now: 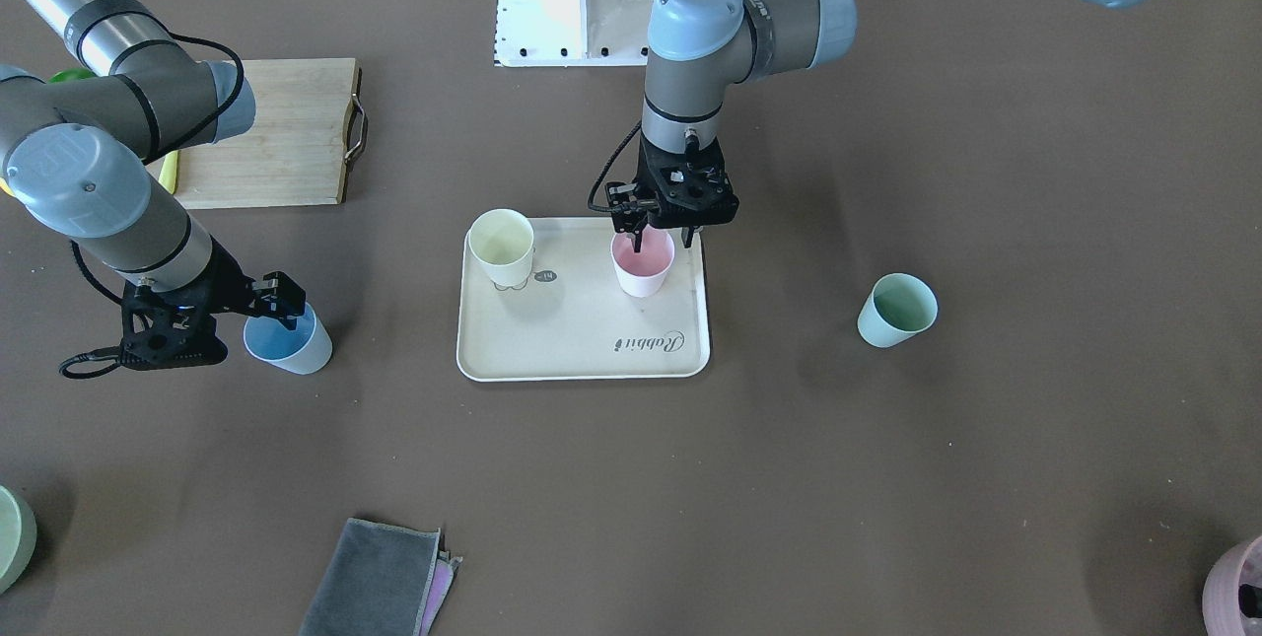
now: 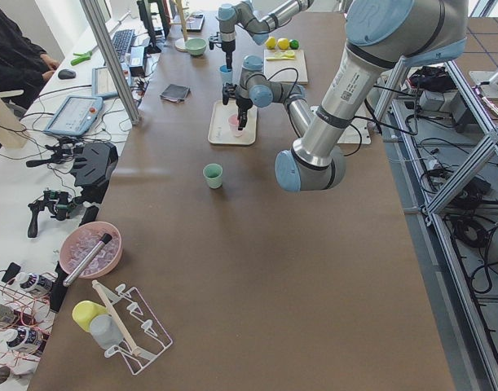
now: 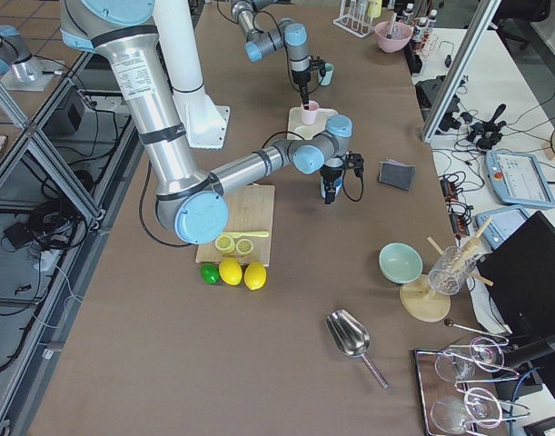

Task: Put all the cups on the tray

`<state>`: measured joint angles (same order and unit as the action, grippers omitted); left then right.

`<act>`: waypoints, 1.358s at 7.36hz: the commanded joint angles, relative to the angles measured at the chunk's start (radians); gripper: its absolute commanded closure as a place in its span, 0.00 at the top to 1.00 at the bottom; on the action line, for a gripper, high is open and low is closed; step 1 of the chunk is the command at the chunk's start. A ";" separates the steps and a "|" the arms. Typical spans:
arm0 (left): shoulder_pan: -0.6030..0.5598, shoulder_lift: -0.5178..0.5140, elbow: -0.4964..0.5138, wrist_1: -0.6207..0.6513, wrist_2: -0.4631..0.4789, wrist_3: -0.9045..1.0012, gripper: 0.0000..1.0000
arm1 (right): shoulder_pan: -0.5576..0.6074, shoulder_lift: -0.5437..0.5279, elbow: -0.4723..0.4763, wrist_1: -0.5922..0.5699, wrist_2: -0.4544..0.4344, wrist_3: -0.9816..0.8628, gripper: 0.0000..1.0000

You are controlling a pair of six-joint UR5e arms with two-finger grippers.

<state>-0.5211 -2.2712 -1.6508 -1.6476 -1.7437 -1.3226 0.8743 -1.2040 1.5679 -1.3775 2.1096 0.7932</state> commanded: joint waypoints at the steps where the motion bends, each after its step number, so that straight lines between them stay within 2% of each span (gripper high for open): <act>1: -0.029 0.002 -0.062 0.009 -0.010 0.029 0.98 | -0.003 0.004 0.007 0.050 -0.002 0.001 0.00; 3: -0.053 0.007 -0.087 0.011 -0.011 0.032 0.98 | 0.000 0.021 0.009 0.054 0.010 0.044 0.00; 4: -0.091 0.009 -0.121 0.032 -0.032 0.093 0.98 | 0.011 0.046 0.007 0.045 0.035 0.072 0.00; 5: -0.173 0.012 -0.138 0.104 -0.127 0.247 0.98 | 0.041 0.084 0.007 0.002 0.099 0.096 0.00; 6: -0.230 0.036 -0.136 0.113 -0.151 0.338 0.98 | 0.057 0.137 0.009 -0.036 0.148 0.115 0.00; 8: -0.350 0.128 -0.129 0.101 -0.175 0.580 0.98 | 0.043 0.261 -0.008 -0.099 0.145 0.229 0.00; 9: -0.400 0.177 -0.119 0.086 -0.225 0.667 0.98 | 0.020 0.318 -0.043 -0.109 0.138 0.245 0.00; 10: -0.430 0.230 -0.066 -0.007 -0.256 0.722 0.98 | -0.024 0.377 -0.101 -0.107 0.095 0.274 0.00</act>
<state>-0.9001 -2.1040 -1.7603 -1.5805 -1.9571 -0.6928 0.8922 -0.9024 1.5243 -1.4765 2.2386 1.0300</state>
